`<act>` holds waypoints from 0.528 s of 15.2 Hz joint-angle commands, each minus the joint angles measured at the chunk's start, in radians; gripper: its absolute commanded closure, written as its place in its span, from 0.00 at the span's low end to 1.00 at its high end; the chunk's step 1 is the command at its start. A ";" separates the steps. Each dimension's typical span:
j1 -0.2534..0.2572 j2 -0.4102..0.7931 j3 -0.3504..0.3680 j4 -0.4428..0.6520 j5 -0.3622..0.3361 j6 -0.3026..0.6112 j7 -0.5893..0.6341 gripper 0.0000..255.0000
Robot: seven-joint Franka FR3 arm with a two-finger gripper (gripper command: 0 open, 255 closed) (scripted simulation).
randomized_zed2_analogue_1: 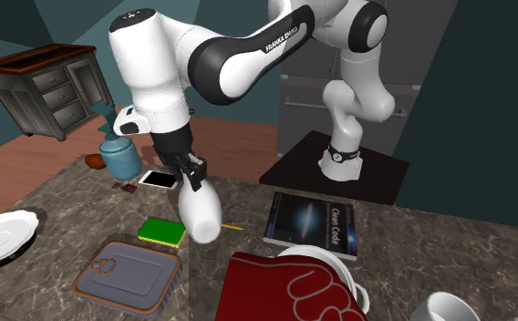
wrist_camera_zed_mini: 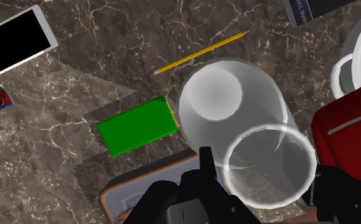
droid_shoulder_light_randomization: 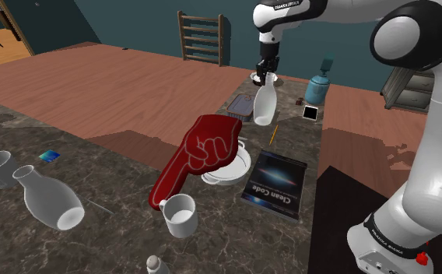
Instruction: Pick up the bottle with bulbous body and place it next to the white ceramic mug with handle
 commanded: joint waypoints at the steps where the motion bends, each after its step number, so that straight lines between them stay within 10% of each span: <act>1: 0.000 0.000 0.000 0.028 0.000 -0.028 0.002 1.00; 8: -0.003 0.004 -0.001 0.129 0.000 -0.124 0.001 1.00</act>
